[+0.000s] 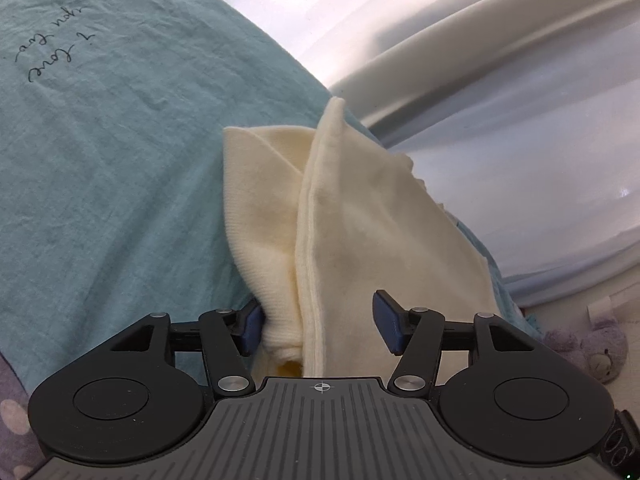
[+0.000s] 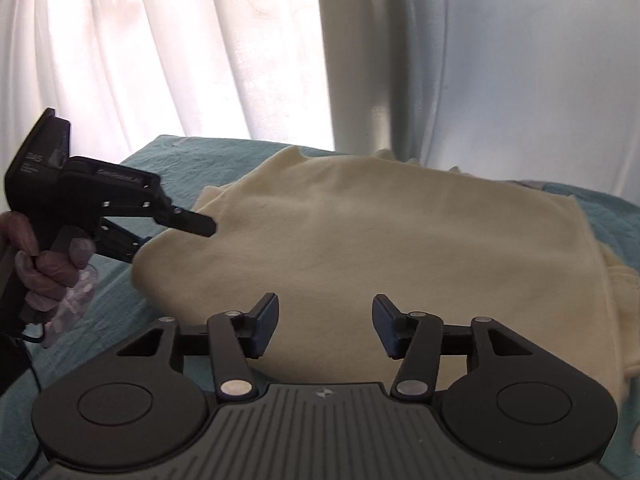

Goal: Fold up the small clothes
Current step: 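Grasp one side edge with the left gripper and lift it up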

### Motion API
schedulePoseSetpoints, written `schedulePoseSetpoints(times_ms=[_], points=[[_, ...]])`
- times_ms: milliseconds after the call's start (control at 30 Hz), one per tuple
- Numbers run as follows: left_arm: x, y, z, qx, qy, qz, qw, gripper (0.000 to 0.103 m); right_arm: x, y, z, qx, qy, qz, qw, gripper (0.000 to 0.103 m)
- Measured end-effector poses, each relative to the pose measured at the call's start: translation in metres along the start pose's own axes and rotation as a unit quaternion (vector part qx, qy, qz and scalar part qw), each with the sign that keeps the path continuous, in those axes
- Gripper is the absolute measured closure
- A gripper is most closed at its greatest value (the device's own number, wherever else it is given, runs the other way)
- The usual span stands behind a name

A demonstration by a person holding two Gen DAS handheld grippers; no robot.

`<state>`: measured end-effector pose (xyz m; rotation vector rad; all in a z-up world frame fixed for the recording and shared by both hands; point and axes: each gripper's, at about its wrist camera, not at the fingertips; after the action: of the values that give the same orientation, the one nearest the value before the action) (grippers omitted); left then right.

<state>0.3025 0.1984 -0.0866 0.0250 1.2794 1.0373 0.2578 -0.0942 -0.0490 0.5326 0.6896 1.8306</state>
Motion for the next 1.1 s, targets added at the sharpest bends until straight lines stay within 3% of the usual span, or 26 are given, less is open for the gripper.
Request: schedulePoseSetpoints(times_ms=[67, 100, 233, 267, 300, 400, 467, 567, 667, 800, 1100], points=[[0.004, 0.0, 0.001, -0.002, 0.002, 0.006, 1.0, 0.058, 0.009, -0.006, -0.002, 0.01, 0.01, 0.009, 1.0, 0.046], [0.005, -0.001, 0.002, -0.002, 0.001, 0.014, 0.9999, 0.073, 0.015, -0.008, -0.005, 0.011, 0.022, 0.008, 1.0, 0.043], [0.014, 0.001, 0.006, 0.0, 0.023, 0.003, 0.9997, 0.077, 0.028, -0.014, -0.009, 0.021, 0.036, -0.007, 0.999, 0.043], [0.013, 0.002, 0.005, 0.0, 0.022, 0.003, 0.9998, 0.077, 0.029, -0.014, -0.009, 0.018, 0.034, -0.014, 0.999, 0.049], [0.012, 0.003, 0.005, -0.001, 0.016, 0.004, 0.9999, 0.078, 0.03, -0.014, -0.008, 0.017, 0.032, -0.018, 0.999, 0.062], [0.01, 0.004, 0.002, -0.006, -0.002, 0.001, 1.0, 0.077, 0.027, -0.018, -0.004, 0.017, 0.007, -0.029, 0.999, 0.079], [0.01, 0.001, 0.001, -0.005, -0.009, 0.004, 0.9999, 0.075, 0.024, -0.023, -0.004, 0.024, -0.002, -0.04, 0.999, 0.083], [0.01, 0.0, 0.0, -0.01, -0.005, -0.006, 0.9999, 0.07, 0.025, -0.031, -0.008, 0.037, -0.003, -0.043, 0.998, 0.084], [0.009, -0.001, 0.003, -0.01, -0.004, 0.005, 0.9999, 0.077, 0.027, -0.028, -0.01, 0.033, 0.009, -0.044, 0.998, 0.084], [-0.001, 0.007, 0.005, -0.022, -0.005, -0.006, 0.9997, 0.08, 0.016, -0.007, -0.012, 0.016, -0.01, -0.045, 0.999, 0.084], [-0.094, 0.001, 0.008, -0.036, -0.085, -0.03, 0.9953, 0.081, -0.032, 0.046, -0.023, -0.021, -0.074, -0.093, 0.993, 0.084]])
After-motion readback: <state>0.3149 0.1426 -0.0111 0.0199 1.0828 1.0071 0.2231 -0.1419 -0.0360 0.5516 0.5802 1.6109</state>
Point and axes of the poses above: each gripper's, at about its wrist camera, not at the fingertips, and y roughly against the way its jaws point, x to its left, z to its top, and after that the axes turned 10 degrees about -z, right-handed
